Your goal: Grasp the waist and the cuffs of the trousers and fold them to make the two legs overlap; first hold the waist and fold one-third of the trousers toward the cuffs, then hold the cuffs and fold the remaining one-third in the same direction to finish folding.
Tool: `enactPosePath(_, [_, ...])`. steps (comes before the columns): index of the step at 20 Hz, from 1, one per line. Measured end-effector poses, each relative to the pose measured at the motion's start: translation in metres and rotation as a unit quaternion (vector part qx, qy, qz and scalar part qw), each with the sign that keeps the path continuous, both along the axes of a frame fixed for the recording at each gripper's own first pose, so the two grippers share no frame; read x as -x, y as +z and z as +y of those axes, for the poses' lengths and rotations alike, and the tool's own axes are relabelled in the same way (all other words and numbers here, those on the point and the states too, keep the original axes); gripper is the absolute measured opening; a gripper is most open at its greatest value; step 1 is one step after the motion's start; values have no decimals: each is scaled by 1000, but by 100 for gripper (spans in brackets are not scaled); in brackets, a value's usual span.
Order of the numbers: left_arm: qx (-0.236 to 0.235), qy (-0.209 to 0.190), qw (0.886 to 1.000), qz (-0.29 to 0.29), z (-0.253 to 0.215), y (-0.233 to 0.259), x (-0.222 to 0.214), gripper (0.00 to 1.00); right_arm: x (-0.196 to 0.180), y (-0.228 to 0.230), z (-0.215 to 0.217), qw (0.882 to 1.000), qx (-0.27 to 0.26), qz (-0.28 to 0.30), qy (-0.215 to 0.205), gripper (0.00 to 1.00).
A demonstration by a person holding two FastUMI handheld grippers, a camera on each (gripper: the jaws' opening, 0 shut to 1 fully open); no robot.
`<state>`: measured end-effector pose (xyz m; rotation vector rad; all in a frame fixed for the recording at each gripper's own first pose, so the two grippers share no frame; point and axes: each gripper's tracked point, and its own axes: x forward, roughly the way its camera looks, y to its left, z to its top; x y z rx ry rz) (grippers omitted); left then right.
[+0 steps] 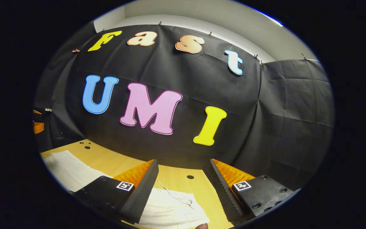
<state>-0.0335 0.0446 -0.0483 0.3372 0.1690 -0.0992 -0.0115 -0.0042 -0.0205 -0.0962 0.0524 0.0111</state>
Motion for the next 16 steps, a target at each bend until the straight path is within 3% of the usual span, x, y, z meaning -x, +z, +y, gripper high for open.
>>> enactPosePath(4, [-89, -37, 993, 70, 19, -54, 29, 96, 4, -18, -4, 1000, 14, 24, 2, 97])
enactPosePath(7, [-169, -71, 975, 126, 36, -101, 54, 96, 4, -23, -6, 999, 20, 32, 1, 97])
enactPosePath(11, [-321, -126, 918, 196, 59, -162, 83, 96, 7, -31, -14, 999, 21, 39, -10, 97])
enactPosePath(13, [-361, -143, 890, 240, 76, -197, 100, 96, 8, -34, -15, 999, 21, 44, -13, 97])
enactPosePath(16, [-388, -158, 860, 292, 95, -234, 113, 95, 14, -41, -20, 998, 23, 49, -18, 98])
